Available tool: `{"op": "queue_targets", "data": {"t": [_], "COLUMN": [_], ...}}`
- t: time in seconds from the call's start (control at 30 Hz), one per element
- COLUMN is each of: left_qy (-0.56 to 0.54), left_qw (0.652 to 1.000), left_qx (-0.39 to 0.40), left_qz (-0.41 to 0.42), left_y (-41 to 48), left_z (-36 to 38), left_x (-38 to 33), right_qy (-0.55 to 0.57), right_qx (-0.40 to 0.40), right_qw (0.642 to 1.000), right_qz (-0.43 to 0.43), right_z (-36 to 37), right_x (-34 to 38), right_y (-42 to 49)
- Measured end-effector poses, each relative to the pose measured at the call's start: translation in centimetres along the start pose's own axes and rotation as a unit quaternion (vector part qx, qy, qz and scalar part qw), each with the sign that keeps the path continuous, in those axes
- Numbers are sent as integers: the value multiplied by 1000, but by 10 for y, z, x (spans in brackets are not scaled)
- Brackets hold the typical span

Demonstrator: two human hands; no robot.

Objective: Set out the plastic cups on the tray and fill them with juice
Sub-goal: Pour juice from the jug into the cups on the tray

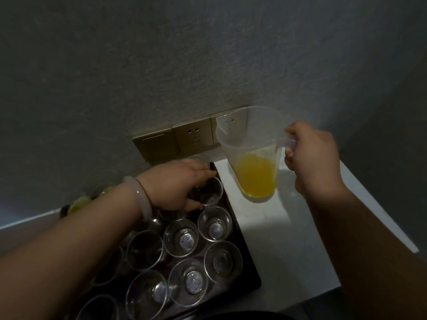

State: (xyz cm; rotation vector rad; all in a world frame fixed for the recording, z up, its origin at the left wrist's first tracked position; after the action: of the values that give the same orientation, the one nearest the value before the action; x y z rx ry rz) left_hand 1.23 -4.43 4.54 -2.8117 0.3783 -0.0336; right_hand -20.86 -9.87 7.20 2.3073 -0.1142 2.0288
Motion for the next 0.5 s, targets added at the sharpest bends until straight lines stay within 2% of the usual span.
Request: {"op": "queue_targets", "data": {"t": [0.27, 0.5], "left_qy": [-31, -190], "left_qw": [996, 967], "left_qx": [-69, -128], "left_qz": [-49, -107], "left_y": [-26, -40], "left_z": [-27, -35], "left_x": [19, 30], "right_qy": [-1, 2], "right_qx": [-9, 47], "right_qw": [1000, 999], "right_qz": [9, -3], "right_z": [0, 1], "right_x": [8, 31], "right_y": [-1, -4]}}
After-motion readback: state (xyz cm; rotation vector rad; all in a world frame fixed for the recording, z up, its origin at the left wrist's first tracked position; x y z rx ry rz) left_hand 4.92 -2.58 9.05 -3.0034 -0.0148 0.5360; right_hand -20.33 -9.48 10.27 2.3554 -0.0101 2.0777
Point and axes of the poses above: each hand's wrist, its own y-axis towards the middle knuckle, its own z-axis out of the palm, x = y × z, the point moved 2 cm from there along y, towards the middle knuckle, and after that the axes turned 11 degrees about -z, right-handed, at the moved point
